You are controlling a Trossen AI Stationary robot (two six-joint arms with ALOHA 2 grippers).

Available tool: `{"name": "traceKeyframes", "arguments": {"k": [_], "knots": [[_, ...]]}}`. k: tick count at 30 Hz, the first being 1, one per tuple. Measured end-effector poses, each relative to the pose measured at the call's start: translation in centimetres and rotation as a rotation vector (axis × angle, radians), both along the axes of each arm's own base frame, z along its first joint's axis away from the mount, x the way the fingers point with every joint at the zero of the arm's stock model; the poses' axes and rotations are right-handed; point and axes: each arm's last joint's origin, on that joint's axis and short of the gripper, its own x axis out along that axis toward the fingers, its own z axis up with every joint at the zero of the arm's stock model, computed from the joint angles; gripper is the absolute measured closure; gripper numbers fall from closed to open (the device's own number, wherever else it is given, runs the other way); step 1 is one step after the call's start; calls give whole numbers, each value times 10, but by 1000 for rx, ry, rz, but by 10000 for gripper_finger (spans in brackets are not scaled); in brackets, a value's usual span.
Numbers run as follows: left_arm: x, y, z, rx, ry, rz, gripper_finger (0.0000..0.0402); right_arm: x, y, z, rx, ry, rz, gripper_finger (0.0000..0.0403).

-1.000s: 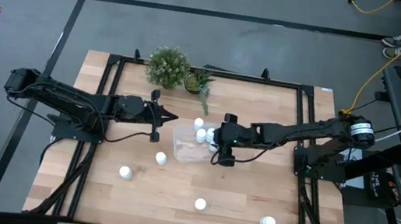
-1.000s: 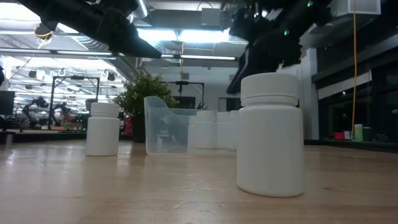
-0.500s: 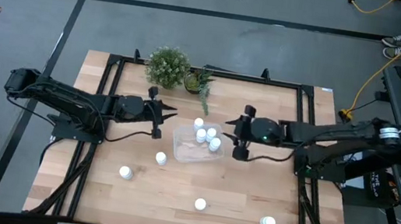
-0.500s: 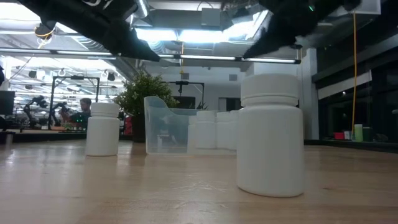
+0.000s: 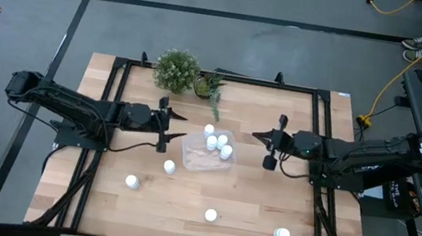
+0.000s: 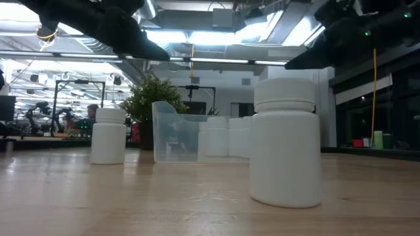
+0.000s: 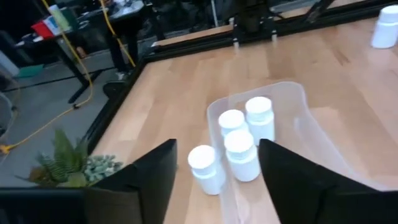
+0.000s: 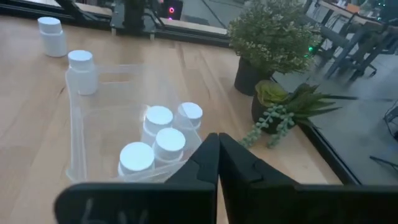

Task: Pick and place pill bottles into a basket
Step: Put the white pill bottle into the transparent bin

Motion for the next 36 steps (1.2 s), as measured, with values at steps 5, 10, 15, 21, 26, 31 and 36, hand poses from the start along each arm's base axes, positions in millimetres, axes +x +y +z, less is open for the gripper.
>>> {"name": "traceKeyframes", "arguments": {"k": [5,10,15,21,26,31,36], "knots": [[0,-7,1,-4,-8,-32,131,-6,-1,-1,29,-32,-10,399],[-1,-13,-1,-23,4,-52,113,-6,-1,-2,33,-32,-11,397],[-1,-24,1,-36,15,-81,113,-6,-1,-2,33,-31,-11,401],[-6,-45,14,-67,119,-54,112,-6,-1,-1,19,-37,-6,399],[-13,-67,22,-122,171,-99,112,-6,-1,-1,20,-37,-7,398],[-22,-87,21,-173,189,-159,116,-6,-1,-1,19,-36,-6,398],[-30,-97,20,-222,173,-92,114,-6,-1,-1,20,-36,-6,398]]}}
